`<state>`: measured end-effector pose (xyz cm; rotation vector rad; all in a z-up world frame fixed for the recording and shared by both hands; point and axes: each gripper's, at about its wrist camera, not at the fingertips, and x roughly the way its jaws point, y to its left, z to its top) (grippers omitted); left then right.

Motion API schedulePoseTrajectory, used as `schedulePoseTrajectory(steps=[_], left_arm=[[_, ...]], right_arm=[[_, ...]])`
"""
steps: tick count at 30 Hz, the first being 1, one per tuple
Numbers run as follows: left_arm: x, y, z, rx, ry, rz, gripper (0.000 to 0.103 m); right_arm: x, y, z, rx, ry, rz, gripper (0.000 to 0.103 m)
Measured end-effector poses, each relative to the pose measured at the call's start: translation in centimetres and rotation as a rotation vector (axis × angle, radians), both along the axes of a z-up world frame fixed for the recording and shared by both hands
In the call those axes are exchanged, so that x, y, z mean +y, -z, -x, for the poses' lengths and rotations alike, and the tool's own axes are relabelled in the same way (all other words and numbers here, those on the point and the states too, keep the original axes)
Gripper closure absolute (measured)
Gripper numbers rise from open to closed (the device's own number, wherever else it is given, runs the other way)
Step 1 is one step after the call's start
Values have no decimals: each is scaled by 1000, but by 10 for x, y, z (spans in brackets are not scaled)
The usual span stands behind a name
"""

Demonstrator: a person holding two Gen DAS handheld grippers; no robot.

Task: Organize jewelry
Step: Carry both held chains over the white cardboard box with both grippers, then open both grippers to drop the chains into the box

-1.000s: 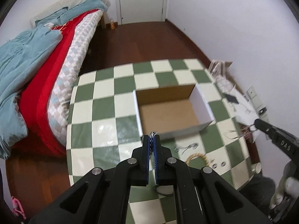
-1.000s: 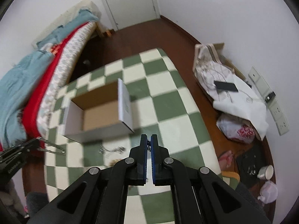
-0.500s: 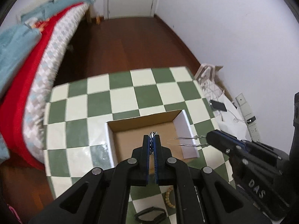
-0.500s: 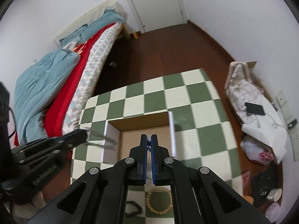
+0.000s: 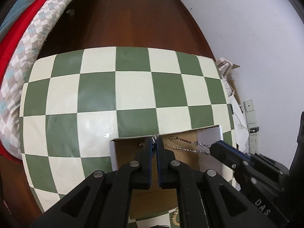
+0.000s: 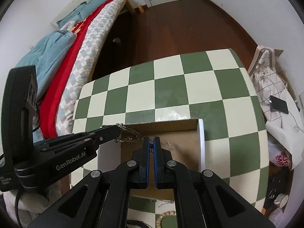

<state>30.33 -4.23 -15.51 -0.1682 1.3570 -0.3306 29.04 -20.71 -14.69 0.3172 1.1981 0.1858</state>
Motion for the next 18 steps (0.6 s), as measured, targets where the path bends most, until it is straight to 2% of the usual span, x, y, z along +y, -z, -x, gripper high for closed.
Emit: schedulePoseTrajectory(steps=[4,6,7,8,9,10,11,13,14,15,17,18], left_arm=[[4,-8,0,-32,-16,-55,97],[5,-15,1,-70,-12,-111,95],[6,-21,5,-101,-15,-142,88],[8,-25,7,-121,-17,-166,68],[10,-28,10,-146,-19,-186,54],[12,-31,12,-167,-28,-200,23],[17,-35,17,-195,-48,-221,10],[22,-38,23,-225,-71,-242,9],[25,-38,28,-229,-82,-258,4],[28,-38,33,-233,-88,-271,1],[30,-37,43,-252,-97,-291,0],[31,-37,49,-261,-103,-297,0]], right_arm=[[-2,10,-15,52,-4,-11,99],[-5,14,-21,78,9,4,96],[-8,15,-21,83,17,11,91],[-11,15,-21,85,25,19,77],[-13,14,-19,82,34,31,61],[-15,12,-17,78,40,50,56],[-17,10,-14,75,44,67,51],[-17,5,-6,64,47,144,47],[-17,4,-1,59,48,183,39],[-17,4,3,59,48,207,27],[-15,6,13,62,41,271,12],[-13,8,19,67,36,302,10]])
